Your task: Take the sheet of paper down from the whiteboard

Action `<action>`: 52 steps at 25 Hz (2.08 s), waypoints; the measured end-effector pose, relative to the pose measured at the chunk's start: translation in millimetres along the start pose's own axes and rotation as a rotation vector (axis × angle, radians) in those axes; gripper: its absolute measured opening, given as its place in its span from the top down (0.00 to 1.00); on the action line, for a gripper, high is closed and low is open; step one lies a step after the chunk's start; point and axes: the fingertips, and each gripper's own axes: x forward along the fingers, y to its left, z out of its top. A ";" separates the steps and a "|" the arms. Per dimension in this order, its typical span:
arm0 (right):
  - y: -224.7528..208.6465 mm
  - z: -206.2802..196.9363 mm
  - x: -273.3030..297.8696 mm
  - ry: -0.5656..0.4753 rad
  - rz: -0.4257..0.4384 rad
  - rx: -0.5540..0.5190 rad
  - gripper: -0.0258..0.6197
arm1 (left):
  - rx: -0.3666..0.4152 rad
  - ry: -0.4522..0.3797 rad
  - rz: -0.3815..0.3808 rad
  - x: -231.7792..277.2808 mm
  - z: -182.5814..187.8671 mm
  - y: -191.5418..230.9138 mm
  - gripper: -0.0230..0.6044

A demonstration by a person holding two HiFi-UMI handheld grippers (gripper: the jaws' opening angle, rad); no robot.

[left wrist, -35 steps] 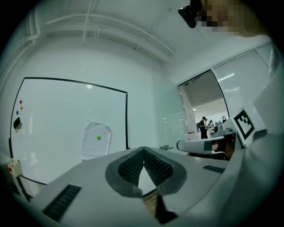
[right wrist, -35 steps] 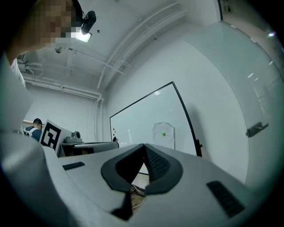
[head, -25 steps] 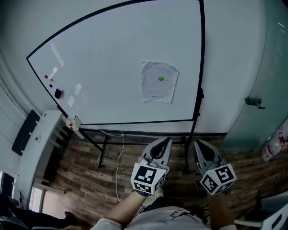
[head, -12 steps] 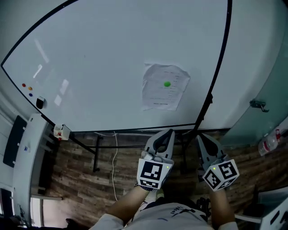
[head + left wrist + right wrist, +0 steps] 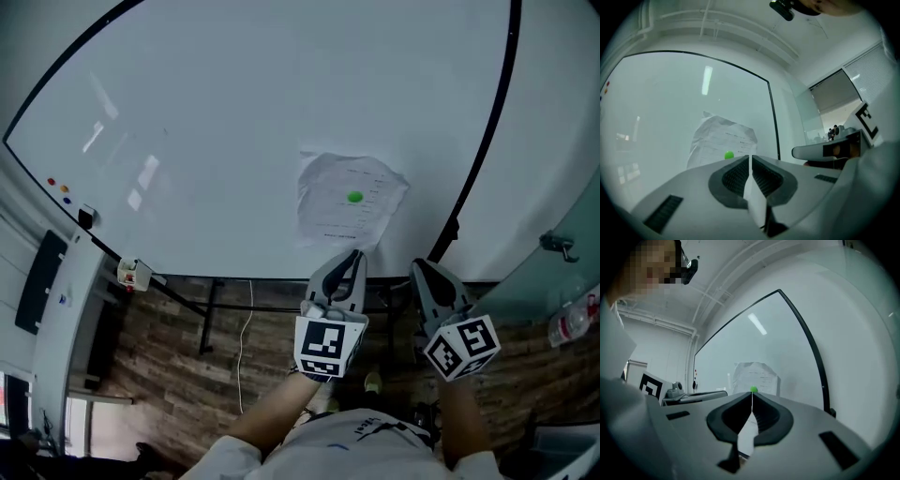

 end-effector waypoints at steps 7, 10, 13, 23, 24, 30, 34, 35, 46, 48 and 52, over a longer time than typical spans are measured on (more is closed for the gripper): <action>-41.4 -2.5 53.4 0.015 0.107 0.008 0.93 | 0.040 -0.021 0.169 50.8 1.0 29.7 0.86; -53.4 -8.2 71.3 0.035 0.140 0.011 0.93 | 0.050 -0.017 0.228 69.0 -4.8 39.6 0.77; -62.5 -14.0 83.0 0.050 0.165 0.018 0.93 | 0.060 -0.011 0.282 79.7 -9.2 49.8 0.75; -76.9 -21.1 109.9 0.074 0.219 0.044 0.85 | 0.092 0.009 0.369 104.7 -17.1 61.3 0.70; -77.6 -20.3 111.2 0.073 0.220 0.047 0.85 | 0.094 0.010 0.372 106.2 -17.7 61.0 0.70; -74.7 -16.4 117.4 0.072 0.248 0.066 0.85 | 0.088 -0.001 0.408 106.1 -16.3 63.5 0.70; -71.5 -15.7 124.0 0.068 0.254 0.056 0.85 | 0.093 -0.001 0.406 106.8 -17.9 65.0 0.70; -71.9 -16.5 125.0 0.066 0.249 0.054 0.85 | 0.094 -0.003 0.408 106.4 -18.1 66.0 0.71; -66.7 -13.5 126.7 0.062 0.245 0.013 0.85 | 0.097 -0.005 0.392 104.1 -17.1 67.9 0.75; -65.8 -14.9 128.1 0.057 0.247 0.011 0.85 | 0.097 -0.005 0.386 104.4 -18.0 67.8 0.75; -64.5 -15.9 128.7 0.064 0.245 0.024 0.92 | 0.108 0.002 0.367 104.1 -19.4 69.5 0.75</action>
